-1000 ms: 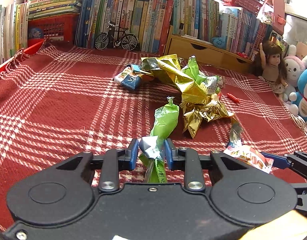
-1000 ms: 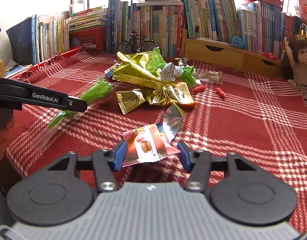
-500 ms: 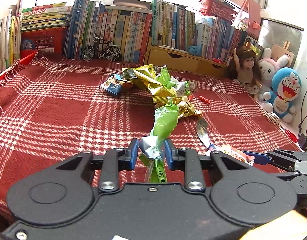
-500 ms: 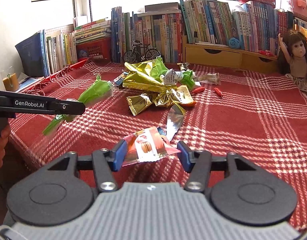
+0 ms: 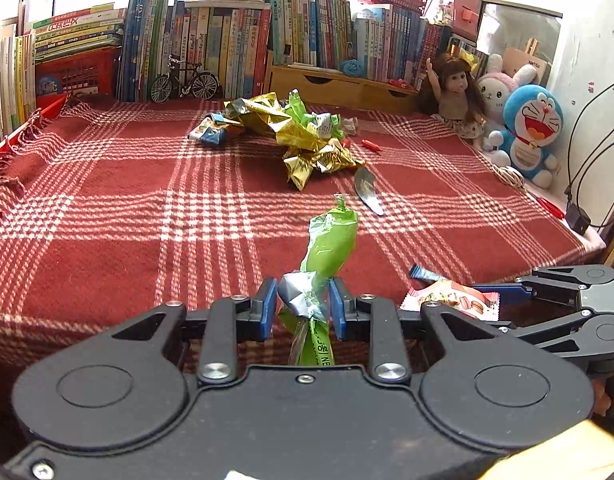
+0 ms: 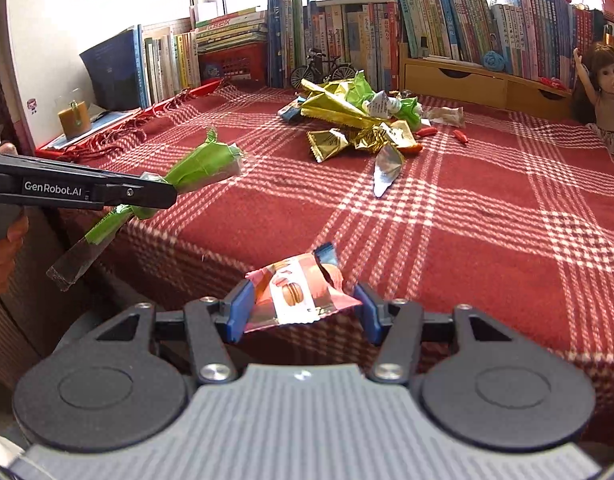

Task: Collect trash
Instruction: 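Lift both wrappers and carry them down toward the black trash bin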

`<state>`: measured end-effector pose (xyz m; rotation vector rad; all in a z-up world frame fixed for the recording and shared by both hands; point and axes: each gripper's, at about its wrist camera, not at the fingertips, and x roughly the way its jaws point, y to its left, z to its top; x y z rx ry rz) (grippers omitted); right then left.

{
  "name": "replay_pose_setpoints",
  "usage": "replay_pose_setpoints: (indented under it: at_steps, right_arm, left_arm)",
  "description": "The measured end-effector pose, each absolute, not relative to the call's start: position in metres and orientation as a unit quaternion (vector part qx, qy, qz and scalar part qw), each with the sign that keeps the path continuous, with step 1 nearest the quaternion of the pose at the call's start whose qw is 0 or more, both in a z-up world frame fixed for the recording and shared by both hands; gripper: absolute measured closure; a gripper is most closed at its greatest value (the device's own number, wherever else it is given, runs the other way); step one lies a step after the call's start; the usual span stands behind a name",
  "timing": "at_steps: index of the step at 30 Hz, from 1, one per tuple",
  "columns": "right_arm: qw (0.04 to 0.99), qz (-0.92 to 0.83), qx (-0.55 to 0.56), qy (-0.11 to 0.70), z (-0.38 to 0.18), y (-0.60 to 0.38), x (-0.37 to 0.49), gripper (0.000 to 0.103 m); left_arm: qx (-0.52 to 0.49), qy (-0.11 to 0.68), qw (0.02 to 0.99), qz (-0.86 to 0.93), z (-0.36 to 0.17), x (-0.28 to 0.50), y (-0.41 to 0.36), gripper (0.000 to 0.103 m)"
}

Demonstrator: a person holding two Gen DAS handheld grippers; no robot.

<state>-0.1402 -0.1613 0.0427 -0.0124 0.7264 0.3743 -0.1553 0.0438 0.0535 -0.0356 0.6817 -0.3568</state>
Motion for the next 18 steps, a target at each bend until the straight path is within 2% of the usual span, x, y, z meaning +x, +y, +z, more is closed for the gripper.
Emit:
replay_pose_setpoints:
  at_steps: [8, 18]
  right_arm:
    - [0.895, 0.194, -0.017, 0.400, 0.014, -0.153, -0.160, 0.043]
    - [0.870, 0.206, -0.041, 0.446, -0.021, -0.138, -0.168, 0.043]
  left_arm:
    - [0.005, 0.387, 0.905, -0.179, 0.020, -0.186, 0.041, 0.077]
    - [0.012, 0.435, 0.885, -0.163, -0.023, -0.188, 0.037, 0.077]
